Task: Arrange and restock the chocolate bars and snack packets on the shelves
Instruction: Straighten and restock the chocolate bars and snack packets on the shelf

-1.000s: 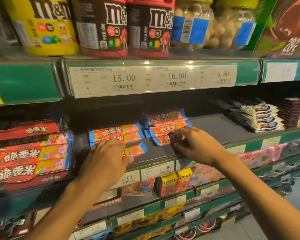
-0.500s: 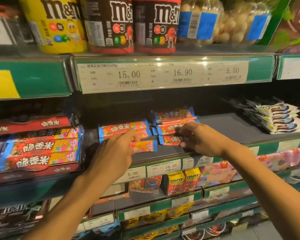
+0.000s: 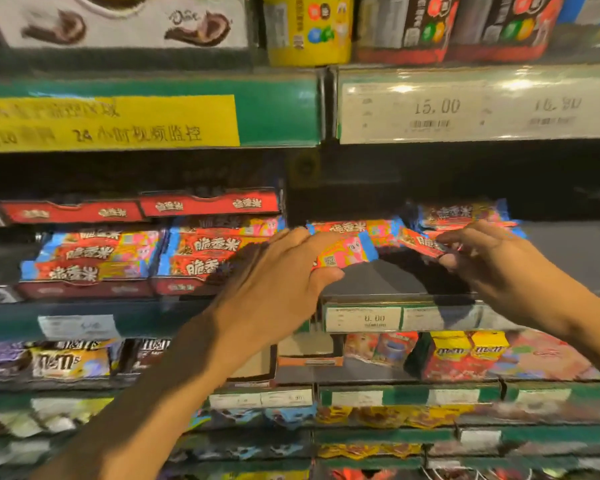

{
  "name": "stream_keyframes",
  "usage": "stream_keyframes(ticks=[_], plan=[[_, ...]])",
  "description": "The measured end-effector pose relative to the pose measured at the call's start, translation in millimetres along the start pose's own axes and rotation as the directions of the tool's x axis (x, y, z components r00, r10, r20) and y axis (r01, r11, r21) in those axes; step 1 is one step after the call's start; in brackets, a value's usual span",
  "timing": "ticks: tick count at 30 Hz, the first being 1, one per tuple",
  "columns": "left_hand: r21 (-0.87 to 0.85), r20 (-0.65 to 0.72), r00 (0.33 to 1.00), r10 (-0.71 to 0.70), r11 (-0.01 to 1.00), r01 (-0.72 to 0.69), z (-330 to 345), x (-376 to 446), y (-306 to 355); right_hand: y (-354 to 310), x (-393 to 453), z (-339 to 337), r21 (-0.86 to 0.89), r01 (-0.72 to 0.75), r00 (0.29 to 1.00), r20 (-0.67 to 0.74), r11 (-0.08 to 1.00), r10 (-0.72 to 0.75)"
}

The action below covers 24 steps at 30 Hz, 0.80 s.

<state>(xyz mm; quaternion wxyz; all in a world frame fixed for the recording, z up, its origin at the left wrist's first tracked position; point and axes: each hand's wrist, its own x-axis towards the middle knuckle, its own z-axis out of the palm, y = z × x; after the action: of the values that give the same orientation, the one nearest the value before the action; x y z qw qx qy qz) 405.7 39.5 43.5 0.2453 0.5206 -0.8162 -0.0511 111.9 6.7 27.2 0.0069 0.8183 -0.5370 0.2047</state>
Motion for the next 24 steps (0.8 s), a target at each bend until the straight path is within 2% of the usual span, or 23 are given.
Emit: stream_keyframes(ticks=[4, 8, 14, 16, 19, 21, 24], plan=[[-0.012, -0.130, 0.990, -0.047, 0.999, 0.045, -26, -25, -30, -35, 10, 5, 0.048, 0.045, 0.994, -0.103, 0.998, -0.040], [0.115, -0.318, 0.948, 0.019, 0.993, 0.018, -64, -44, -67, -85, 30, 1, 0.039, 0.171, 0.972, -0.172, 0.985, -0.162], [0.257, -0.394, 0.919, 0.003, 0.960, 0.107, -117, -54, -127, -164, 70, 5, -0.054, 0.287, 0.916, -0.278, 0.956, -0.290], [0.278, -0.428, 0.904, -0.023, 0.948, 0.155, -125, -57, -148, -184, 84, 10, -0.083, 0.291, 0.917, -0.262, 0.953, -0.302], [0.328, -0.377, 0.919, -0.112, 0.912, 0.246, -136, -55, -176, -212, 102, 14, -0.110, 0.298, 0.927, -0.205, 0.948, -0.315], [0.349, -0.328, 0.926, -0.186, 0.887, 0.302, -142, -53, -193, -227, 113, 15, -0.103, 0.273, 0.949, -0.136, 0.956, -0.286], [0.273, -0.301, 0.900, -0.315, 0.876, 0.397, -155, -49, -204, -236, 128, 18, -0.101, 0.195, 0.978, -0.057, 0.976, -0.201]])
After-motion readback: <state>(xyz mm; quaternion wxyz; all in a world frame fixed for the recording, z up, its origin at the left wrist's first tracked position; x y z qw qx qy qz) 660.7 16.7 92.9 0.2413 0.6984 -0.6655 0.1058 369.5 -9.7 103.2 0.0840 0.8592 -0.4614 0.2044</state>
